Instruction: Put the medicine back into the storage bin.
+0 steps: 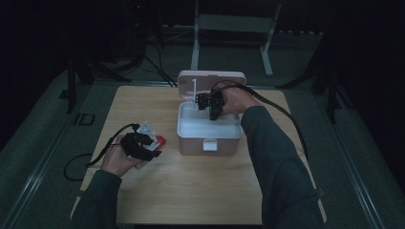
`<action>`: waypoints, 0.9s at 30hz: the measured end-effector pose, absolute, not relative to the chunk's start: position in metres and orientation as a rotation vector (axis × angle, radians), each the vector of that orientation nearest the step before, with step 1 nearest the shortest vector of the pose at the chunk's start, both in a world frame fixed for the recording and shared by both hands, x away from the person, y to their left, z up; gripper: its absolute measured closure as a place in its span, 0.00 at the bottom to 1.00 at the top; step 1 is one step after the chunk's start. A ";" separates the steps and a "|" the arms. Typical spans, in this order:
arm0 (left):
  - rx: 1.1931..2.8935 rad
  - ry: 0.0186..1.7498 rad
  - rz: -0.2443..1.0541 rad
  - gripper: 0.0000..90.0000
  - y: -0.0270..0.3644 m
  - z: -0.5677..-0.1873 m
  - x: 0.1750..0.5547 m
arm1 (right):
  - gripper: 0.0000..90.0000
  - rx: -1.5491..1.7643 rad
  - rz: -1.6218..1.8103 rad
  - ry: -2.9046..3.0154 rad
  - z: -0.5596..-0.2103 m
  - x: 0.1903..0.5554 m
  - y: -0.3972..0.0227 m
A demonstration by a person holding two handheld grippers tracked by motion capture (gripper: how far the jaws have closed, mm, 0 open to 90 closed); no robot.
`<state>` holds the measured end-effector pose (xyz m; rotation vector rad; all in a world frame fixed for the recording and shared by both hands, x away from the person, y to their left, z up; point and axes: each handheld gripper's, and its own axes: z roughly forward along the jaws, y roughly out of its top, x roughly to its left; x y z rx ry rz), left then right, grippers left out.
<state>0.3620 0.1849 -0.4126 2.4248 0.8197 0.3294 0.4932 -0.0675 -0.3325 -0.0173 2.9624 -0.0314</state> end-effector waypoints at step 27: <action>2.414 0.825 0.320 0.46 0.186 -0.414 0.360 | 0.98 -0.030 -0.043 3.034 -0.351 0.499 -0.068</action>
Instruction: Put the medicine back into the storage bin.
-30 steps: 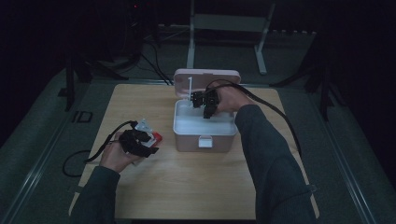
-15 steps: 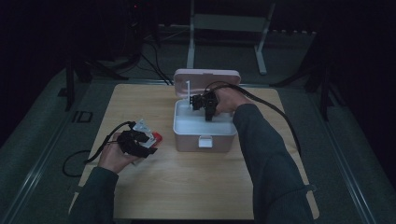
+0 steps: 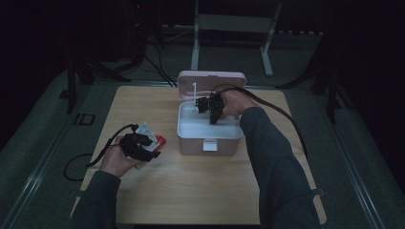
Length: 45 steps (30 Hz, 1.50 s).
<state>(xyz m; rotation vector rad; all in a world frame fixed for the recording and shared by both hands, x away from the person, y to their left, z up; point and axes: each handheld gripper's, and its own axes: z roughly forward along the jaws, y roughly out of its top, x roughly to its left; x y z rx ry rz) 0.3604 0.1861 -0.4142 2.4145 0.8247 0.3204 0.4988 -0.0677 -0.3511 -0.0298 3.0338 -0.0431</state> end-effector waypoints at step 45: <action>2.401 0.829 0.333 0.44 0.186 -0.412 0.363 | 1.00 0.003 0.052 2.997 -0.311 0.487 -0.087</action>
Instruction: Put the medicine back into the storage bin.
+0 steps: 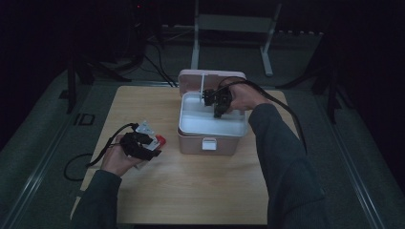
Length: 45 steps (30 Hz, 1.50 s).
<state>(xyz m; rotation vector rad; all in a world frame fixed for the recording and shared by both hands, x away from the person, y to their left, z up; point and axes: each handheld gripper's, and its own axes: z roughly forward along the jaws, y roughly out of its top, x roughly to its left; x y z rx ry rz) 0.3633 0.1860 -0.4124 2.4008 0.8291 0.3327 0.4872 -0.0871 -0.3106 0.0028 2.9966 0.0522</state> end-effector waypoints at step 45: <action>2.399 0.853 0.336 0.43 0.188 -0.415 0.373 | 0.99 0.376 0.035 2.964 -0.317 0.453 -0.269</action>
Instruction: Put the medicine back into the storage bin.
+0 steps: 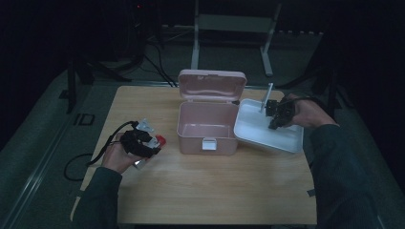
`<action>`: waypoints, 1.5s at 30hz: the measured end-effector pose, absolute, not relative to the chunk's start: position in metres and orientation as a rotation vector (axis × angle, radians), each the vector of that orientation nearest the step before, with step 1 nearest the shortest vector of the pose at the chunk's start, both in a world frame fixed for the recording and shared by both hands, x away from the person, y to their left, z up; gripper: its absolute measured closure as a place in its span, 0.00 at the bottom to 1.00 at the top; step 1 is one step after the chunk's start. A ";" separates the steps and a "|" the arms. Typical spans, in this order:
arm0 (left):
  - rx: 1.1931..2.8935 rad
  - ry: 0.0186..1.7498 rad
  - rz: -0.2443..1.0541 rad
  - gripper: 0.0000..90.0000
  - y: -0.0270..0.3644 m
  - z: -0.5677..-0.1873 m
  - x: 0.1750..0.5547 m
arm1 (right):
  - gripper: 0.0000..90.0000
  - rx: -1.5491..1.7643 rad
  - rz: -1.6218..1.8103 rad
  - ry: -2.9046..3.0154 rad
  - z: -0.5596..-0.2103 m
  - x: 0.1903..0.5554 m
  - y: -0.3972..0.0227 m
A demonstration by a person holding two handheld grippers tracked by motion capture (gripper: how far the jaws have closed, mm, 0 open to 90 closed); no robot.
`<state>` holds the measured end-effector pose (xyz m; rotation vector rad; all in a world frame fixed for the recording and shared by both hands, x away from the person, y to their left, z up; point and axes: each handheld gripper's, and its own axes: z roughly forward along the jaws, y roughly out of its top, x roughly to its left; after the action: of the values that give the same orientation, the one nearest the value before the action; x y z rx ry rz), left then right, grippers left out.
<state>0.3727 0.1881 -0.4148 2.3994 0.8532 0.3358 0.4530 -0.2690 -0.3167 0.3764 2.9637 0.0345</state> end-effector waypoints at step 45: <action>2.635 1.085 0.304 0.49 0.181 -0.440 0.412 | 0.99 0.475 -0.061 3.033 -0.420 0.446 -0.301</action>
<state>0.4125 0.1811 -0.4396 2.6355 1.0852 0.3045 0.4464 -0.3011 -0.4202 0.4751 3.0331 -0.0613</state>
